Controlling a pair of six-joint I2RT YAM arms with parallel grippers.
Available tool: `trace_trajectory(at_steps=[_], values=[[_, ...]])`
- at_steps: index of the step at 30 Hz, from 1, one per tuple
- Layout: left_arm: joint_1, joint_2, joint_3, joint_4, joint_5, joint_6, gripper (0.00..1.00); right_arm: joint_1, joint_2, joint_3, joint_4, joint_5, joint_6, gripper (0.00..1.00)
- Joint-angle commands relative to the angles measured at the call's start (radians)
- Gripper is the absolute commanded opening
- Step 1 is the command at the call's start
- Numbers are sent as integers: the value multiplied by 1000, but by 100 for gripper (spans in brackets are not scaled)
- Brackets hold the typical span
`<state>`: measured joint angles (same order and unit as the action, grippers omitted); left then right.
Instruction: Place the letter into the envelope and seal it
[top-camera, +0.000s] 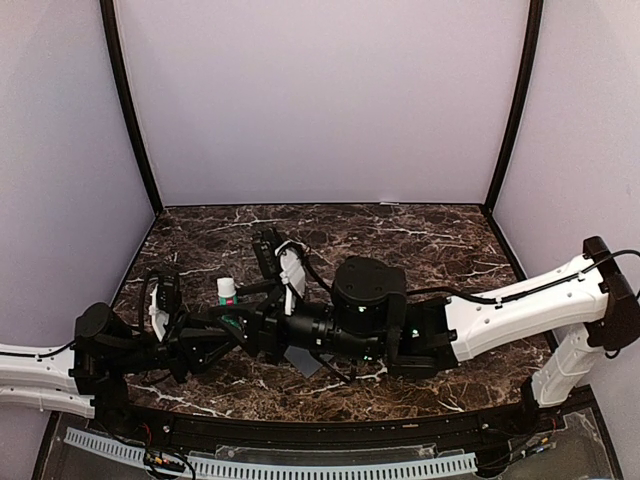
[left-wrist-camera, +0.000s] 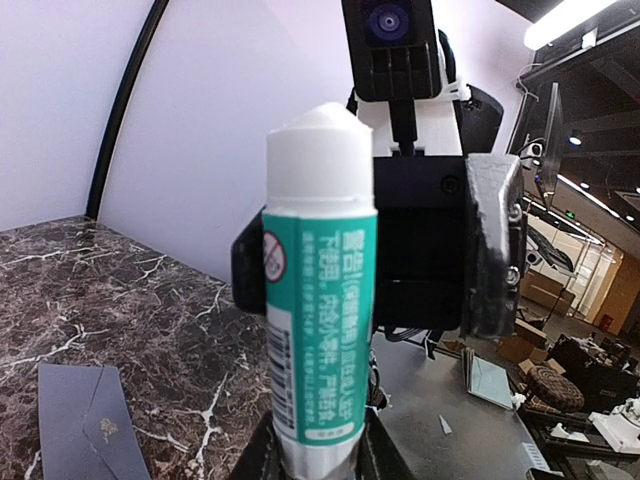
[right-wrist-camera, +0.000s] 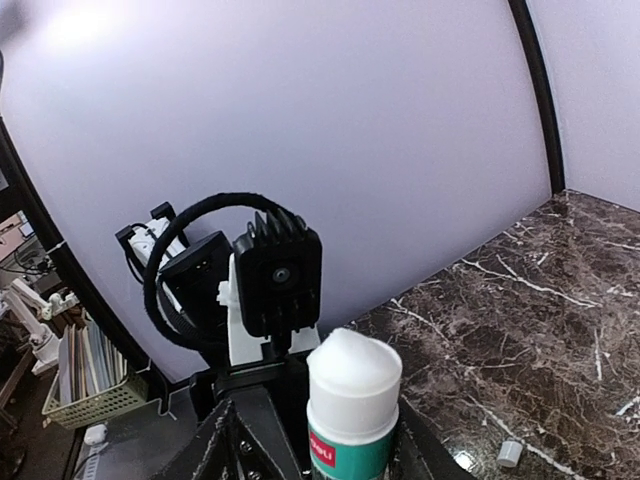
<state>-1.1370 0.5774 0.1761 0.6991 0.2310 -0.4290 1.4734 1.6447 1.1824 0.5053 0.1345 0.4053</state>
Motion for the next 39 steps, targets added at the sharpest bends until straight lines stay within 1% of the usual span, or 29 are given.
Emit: trace_trajectory(at_steps=[1, 4, 6, 10, 13, 14, 17, 18, 19, 22, 23, 26, 30, 34, 35, 36, 37, 38, 39], values=[[0, 9, 32, -10, -43, 21, 0, 13, 38, 62, -39, 129, 52, 44], [0, 6, 33, -14, -47, 22, 0, 13, 57, 84, -66, 149, 65, 40], [0, 6, 33, -16, -48, 22, 0, 13, 66, 93, -71, 149, 70, 35], [0, 10, 34, -16, -49, 24, 0, 15, 73, 99, -79, 146, 74, 19], [0, 14, 36, -14, -37, 23, 0, 15, 65, 85, -81, 126, 72, 2], [0, 14, 36, -10, -27, 21, 0, 15, 59, 72, -74, 114, 66, 0], [0, 34, 34, 22, 34, 9, 0, 5, 19, 4, -4, -7, 19, 0], [0, 43, 34, 52, 89, 0, 0, -1, 7, -19, 20, -68, 1, 0], [0, 62, 34, 72, 121, -6, 0, -10, -3, -39, 46, -141, -20, 0], [0, 118, 34, 181, 277, -43, 0, -45, -14, -78, 118, -384, -50, 0], [0, 130, 33, 225, 303, -50, 0, -57, -12, -84, 136, -458, -52, 0], [-5, 178, 31, 305, 426, -90, 0, -82, 11, -78, 183, -624, -46, 0], [-12, 217, 30, 394, 524, -126, 0, -91, 48, -51, 204, -732, -43, 0], [-13, 208, 28, 388, 514, -116, 0, -91, 49, -45, 200, -719, -41, 0], [-13, 203, 27, 372, 501, -108, 0, -90, 43, -45, 191, -701, -42, 5], [-13, 195, 27, 365, 493, -105, 0, -90, 32, -48, 178, -675, -43, 15], [-13, 182, 26, 350, 473, -98, 0, -90, 23, -51, 167, -652, -43, 34], [-13, 176, 25, 342, 463, -94, 0, -91, 13, -57, 158, -620, -43, 45], [-13, 161, 25, 318, 437, -84, 0, -90, 1, -66, 153, -589, -43, 49]])
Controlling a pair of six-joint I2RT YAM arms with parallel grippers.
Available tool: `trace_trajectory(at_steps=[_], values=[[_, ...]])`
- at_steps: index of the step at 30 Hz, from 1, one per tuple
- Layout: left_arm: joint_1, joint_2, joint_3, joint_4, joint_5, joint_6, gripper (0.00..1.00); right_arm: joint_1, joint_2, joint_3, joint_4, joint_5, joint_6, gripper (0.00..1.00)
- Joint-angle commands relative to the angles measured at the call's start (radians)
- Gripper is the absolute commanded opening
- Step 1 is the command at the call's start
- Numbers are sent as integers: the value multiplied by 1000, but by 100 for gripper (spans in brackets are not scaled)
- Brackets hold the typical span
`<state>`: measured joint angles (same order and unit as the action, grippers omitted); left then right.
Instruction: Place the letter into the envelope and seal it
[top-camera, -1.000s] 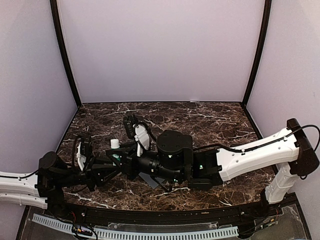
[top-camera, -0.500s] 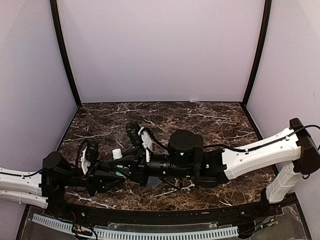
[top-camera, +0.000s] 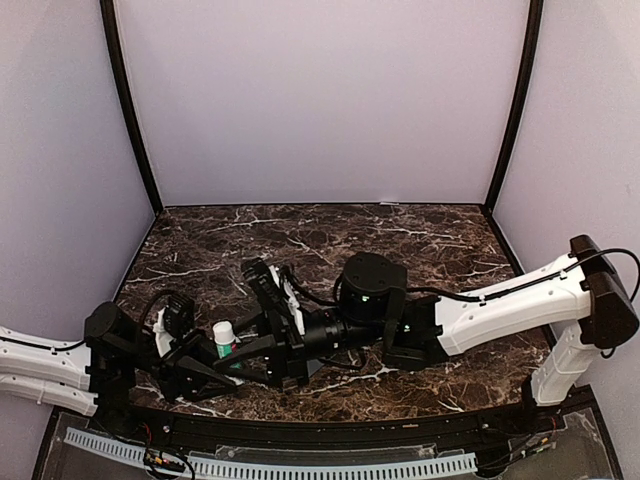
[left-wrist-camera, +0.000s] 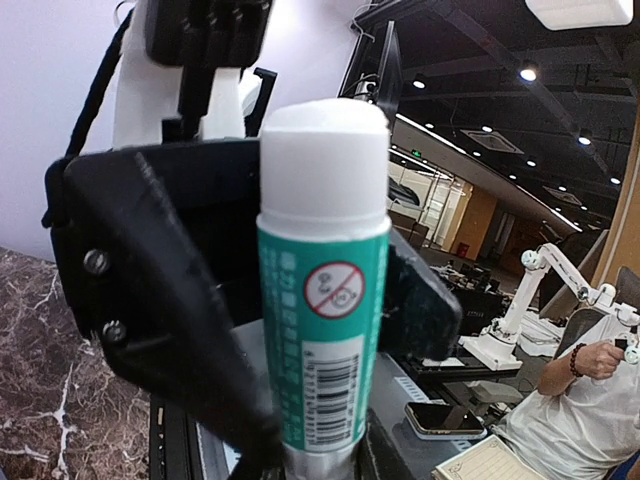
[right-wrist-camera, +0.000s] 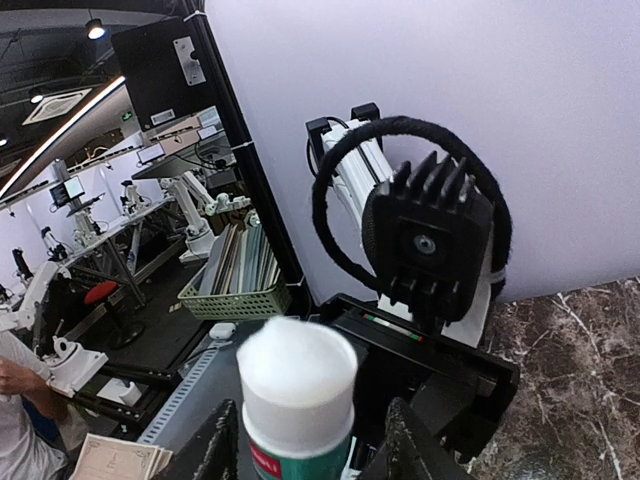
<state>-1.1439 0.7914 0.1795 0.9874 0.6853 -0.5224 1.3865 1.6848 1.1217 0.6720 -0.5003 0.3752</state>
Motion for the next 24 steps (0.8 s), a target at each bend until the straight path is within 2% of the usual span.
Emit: trace_trajectory(at_steps=[1, 4, 9, 13, 20, 24], values=[[-7, -61, 21, 17, -35, 15, 0, -2, -49, -17, -20, 73, -14, 54], [-7, -106, 19, -51, -129, 44, 0, -1, -85, -57, -27, 162, -14, 58], [-7, -152, 18, -156, -275, 81, 0, 17, -118, -100, -10, 279, -5, 60], [-7, -176, 12, -194, -413, 93, 0, 56, -118, -82, -33, 429, -31, 59], [-7, -229, 1, -229, -470, 102, 0, 127, -83, -4, -90, 707, -42, 55], [-7, -220, 5, -233, -478, 105, 0, 141, -44, 43, -123, 804, -10, 51]])
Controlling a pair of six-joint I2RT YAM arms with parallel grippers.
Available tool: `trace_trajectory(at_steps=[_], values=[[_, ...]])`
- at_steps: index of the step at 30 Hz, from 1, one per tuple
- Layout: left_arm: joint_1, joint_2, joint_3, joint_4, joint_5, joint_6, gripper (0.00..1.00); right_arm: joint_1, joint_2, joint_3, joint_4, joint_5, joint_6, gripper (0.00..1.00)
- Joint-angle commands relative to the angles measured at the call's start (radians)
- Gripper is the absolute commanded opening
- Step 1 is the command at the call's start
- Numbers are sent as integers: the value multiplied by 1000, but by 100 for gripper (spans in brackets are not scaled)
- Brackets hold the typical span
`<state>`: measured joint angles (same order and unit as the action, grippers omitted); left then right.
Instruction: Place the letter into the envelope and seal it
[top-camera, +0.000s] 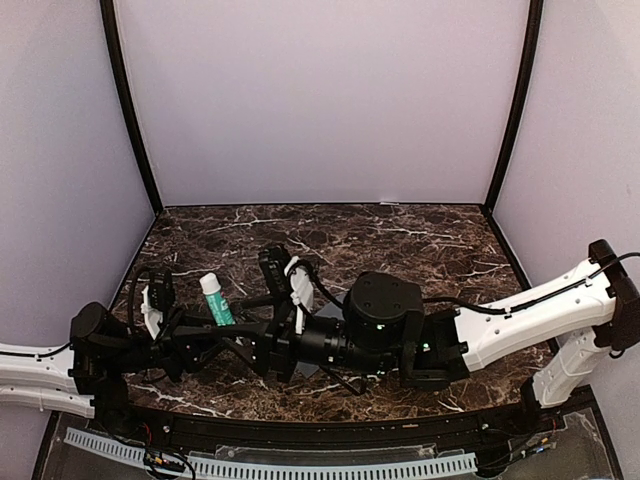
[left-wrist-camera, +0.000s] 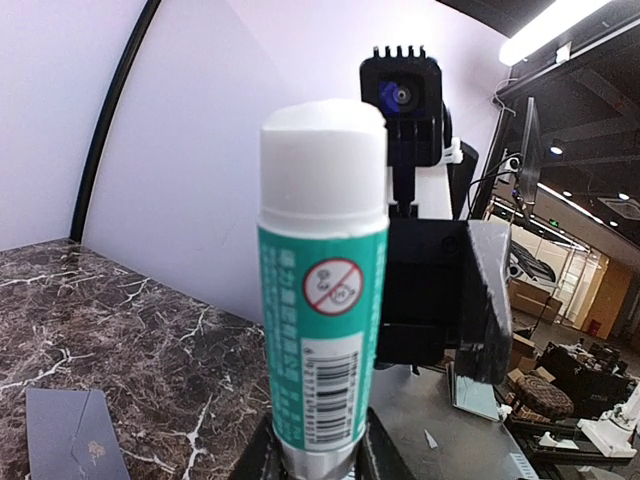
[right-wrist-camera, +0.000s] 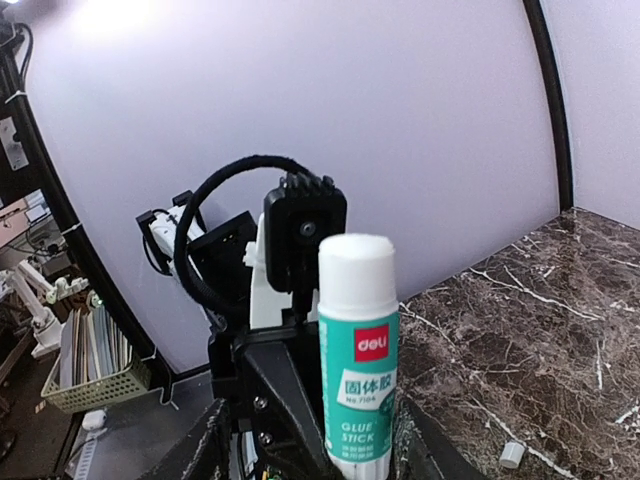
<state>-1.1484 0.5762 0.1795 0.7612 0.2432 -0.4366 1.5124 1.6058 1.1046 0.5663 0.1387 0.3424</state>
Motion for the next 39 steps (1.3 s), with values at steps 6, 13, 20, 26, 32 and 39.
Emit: trace_trajectory(at_steps=[6, 13, 20, 26, 32, 39], values=[[-2, 8, 9, -3, -30, 18, 0, 22, 78, 110, -49, 228, 56, 47], [-2, 17, 13, -6, -30, 21, 0, 23, 109, 141, -75, 223, 58, 30], [-2, 25, 18, -5, 4, 20, 0, 23, 76, 102, -82, 215, 51, 0], [-2, 41, 7, 118, 251, -29, 0, -2, 0, 6, -22, -53, 16, 0], [-2, 122, 0, 319, 500, -121, 0, -57, -21, -69, 87, -379, 71, 0], [-2, 221, 11, 418, 579, -156, 0, -85, 7, -73, 152, -510, 117, 0]])
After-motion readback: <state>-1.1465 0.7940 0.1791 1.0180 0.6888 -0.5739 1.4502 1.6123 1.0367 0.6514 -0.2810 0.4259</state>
